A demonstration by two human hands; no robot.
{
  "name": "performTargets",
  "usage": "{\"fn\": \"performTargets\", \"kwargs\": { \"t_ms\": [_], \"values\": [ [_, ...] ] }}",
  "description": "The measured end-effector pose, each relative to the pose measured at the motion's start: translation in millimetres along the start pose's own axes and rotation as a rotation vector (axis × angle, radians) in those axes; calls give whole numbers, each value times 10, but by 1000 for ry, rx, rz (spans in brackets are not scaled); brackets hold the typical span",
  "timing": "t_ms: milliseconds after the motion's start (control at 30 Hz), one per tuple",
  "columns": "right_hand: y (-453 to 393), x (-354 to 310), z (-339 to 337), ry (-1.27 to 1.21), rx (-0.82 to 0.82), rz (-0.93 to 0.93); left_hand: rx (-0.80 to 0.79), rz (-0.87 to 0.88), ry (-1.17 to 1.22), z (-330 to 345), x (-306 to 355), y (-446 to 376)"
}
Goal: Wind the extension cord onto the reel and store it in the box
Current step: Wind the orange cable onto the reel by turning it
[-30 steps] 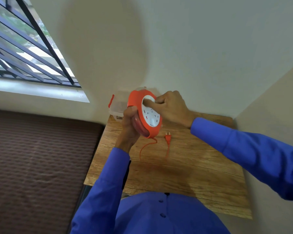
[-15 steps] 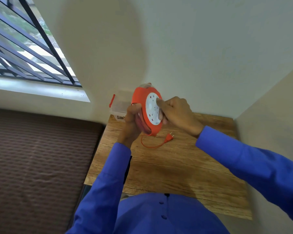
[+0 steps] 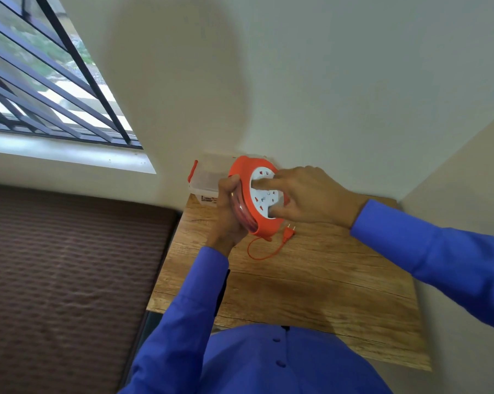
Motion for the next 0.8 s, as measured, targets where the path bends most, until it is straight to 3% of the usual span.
{"fn": "performTargets", "kwargs": {
  "t_ms": [100, 233, 333, 400, 500, 633, 700, 800],
  "values": [
    [-56, 6, -18, -174, 73, 218, 4, -8, -1, 31, -17, 6],
    [-103, 70, 25, -728, 228, 563, 14, 75, -58, 70, 52, 14],
    [-141, 100, 143, -839, 216, 756, 78, 136, -114, 87, 111, 45],
    [-122, 148, 254, -938, 146, 938, 128, 166, -190, 80, 117, 53],
    [-66, 175, 440, -1077, -122, 1144, 158, 189, -367, -52, 44, 18],
    [-40, 177, 511, -1044, -278, 1103, 136, 168, -334, -116, -82, 67],
    [-38, 168, 463, -877, -180, 961, 147, 140, -234, -76, -105, 117],
    [-21, 128, 297, -499, 105, 634, 86, 134, -163, -48, -83, 136]
  ]
}}
Point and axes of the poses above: each hand's wrist, its own y-axis away from the middle knuckle, its own z-axis out of the palm, x = y × z, the point moved 4 cm from there along -y, towards the middle knuckle, and after that the axes turned 8 degrees about x, right-handed, at the moved point
